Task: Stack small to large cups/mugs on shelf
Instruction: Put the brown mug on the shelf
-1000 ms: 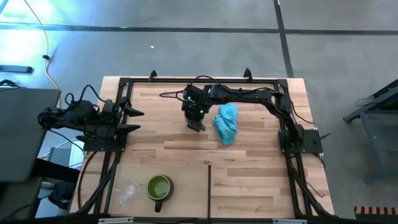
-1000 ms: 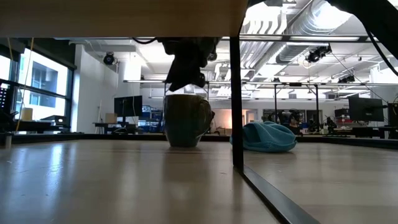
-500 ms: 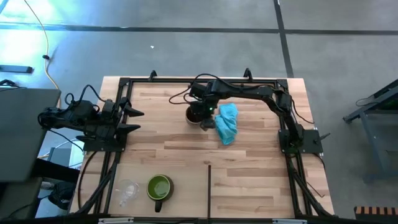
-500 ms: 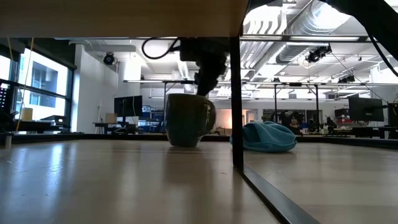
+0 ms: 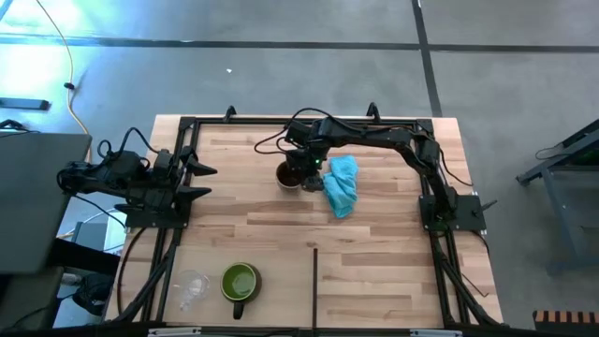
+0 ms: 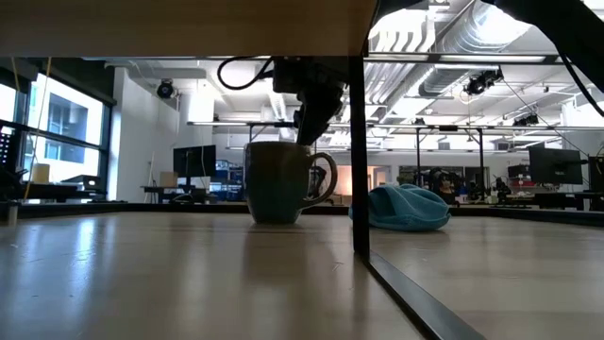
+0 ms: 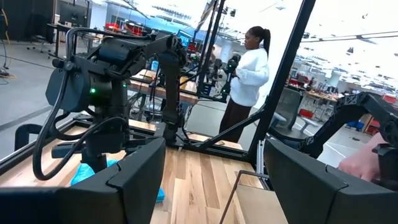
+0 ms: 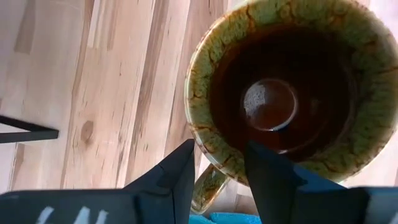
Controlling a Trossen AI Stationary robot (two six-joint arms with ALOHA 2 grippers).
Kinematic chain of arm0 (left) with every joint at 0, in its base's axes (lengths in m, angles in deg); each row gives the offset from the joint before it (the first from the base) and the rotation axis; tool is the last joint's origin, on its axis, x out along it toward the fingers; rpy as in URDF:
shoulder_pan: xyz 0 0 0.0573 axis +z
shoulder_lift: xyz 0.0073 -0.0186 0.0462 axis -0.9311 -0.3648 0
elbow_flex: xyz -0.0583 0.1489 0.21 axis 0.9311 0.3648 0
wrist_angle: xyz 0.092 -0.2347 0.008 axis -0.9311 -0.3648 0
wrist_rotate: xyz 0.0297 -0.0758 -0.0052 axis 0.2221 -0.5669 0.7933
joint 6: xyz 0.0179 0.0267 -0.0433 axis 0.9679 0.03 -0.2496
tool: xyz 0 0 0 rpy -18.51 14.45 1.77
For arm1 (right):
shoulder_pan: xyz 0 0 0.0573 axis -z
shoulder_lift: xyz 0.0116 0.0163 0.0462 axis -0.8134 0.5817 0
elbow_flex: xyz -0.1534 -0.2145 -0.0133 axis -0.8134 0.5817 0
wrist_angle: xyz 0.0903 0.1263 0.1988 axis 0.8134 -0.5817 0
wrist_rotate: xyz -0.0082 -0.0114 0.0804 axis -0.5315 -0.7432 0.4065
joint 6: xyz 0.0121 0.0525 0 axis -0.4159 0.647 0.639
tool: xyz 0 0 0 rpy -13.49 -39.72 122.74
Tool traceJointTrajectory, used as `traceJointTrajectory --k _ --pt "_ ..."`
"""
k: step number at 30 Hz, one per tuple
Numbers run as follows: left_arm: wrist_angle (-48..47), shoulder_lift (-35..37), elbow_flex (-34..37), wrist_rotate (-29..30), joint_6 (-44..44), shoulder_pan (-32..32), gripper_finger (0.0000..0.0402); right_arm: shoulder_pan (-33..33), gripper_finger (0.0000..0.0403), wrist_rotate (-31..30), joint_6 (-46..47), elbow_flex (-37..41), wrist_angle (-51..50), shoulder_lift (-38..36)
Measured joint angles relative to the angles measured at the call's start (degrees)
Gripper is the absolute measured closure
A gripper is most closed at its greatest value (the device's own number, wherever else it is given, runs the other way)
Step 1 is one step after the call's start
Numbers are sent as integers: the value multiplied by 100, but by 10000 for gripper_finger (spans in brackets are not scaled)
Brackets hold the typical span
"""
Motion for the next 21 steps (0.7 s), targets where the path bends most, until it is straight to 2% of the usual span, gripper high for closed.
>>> traceJointTrajectory --k 16,21 --pt "-7 -2 0 114 46 1 140 -283 274 32 6 0 123 0" --pt "-36 0 0 114 46 0 140 -423 274 -395 175 0 228 0"
